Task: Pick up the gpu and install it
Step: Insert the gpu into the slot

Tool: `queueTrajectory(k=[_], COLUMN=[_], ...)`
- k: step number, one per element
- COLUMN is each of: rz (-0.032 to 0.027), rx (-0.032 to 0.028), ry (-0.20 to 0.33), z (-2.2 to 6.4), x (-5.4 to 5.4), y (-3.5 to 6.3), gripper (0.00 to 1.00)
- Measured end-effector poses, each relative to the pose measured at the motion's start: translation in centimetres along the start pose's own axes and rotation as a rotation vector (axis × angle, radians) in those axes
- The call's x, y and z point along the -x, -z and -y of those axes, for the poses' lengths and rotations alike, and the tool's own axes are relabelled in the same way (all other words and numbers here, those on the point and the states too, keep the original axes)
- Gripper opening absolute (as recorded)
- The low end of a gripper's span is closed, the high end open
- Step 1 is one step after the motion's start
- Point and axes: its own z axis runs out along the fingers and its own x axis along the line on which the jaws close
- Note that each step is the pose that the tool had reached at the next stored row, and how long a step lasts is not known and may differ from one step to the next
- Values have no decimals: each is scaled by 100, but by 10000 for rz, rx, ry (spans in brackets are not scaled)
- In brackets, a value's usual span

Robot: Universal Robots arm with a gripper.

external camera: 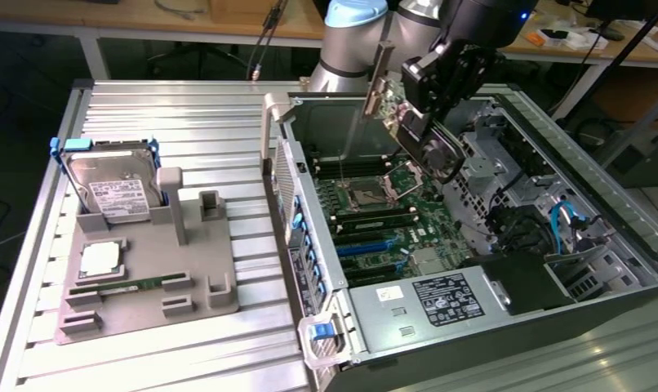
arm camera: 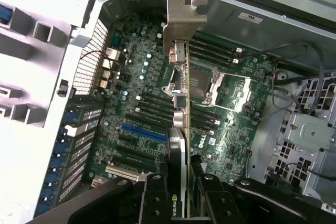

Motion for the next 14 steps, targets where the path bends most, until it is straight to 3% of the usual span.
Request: queueTrajectory(k=[14], rz=[-28], rx=[20], ry=[732], z=[0], x=[0], y=[0], gripper=[27])
